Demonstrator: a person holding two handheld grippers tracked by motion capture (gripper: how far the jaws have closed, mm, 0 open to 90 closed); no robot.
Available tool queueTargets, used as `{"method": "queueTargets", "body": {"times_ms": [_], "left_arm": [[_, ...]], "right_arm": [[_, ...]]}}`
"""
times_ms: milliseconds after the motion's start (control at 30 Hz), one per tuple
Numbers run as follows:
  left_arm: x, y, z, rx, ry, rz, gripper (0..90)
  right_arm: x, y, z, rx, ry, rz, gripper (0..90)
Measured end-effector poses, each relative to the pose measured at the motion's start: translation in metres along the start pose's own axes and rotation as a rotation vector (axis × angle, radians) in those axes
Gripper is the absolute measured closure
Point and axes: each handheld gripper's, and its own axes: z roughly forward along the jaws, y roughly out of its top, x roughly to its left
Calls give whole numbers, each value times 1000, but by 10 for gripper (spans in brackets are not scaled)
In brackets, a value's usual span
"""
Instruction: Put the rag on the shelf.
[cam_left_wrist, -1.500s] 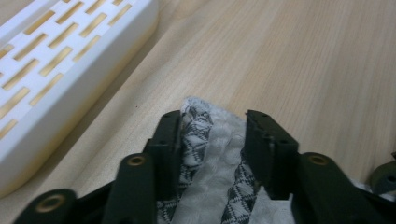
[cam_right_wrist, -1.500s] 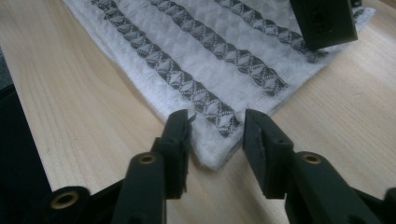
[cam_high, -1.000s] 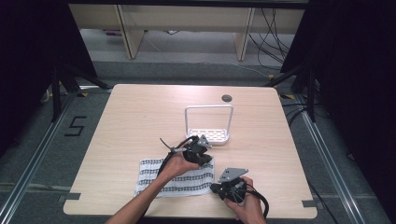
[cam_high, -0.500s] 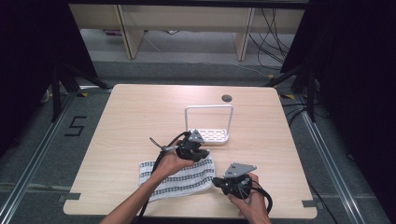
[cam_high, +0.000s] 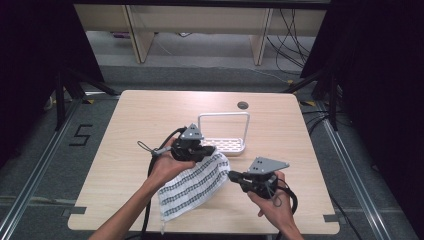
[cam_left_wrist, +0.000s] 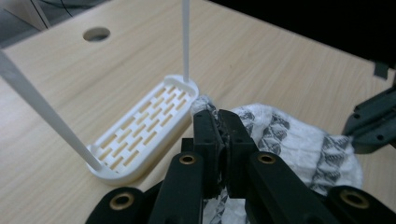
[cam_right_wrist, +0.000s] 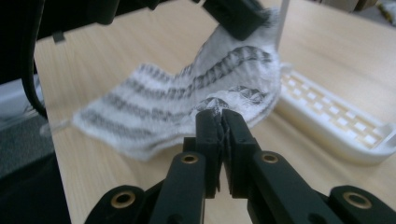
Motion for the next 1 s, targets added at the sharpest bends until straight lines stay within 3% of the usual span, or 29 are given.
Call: {"method": "queueTargets", "body": {"times_ms": [67,133,167,200,300,600,767,800,967,1000], "left_arm": [[1,6,-10,-35,2,-16,861],[1,15,-26,-82,-11,-56,861],[1,18,-30,-93,-7,-60,861],[1,18,-30,-93,-7,-60,860],[0,29,-43,-141,13,-98,855],[-4,48,-48,-191,40,-167,854],[-5,57,-50,-207,48,-161,853],[-5,60,-52,-210,54,-156,853],[-2,74,-58,-240,68,-148,853],[0,77,-60,-244,71,-150,853]], "right_arm": [[-3,5,-3,-16,-5,-2,868],[-8,21,-14,-36,-5,-3,869],[-12,26,-18,-60,-18,-25,869],[-13,31,-23,-65,-11,2,869],[-21,47,-36,-85,-33,6,870],[-49,85,-52,-104,-100,-6,870],[-54,100,-57,-108,-116,-12,870],[-56,107,-59,-118,-140,-38,870],[-58,119,-61,-130,-141,-26,870],[-60,121,-61,-138,-150,-42,870]]}}
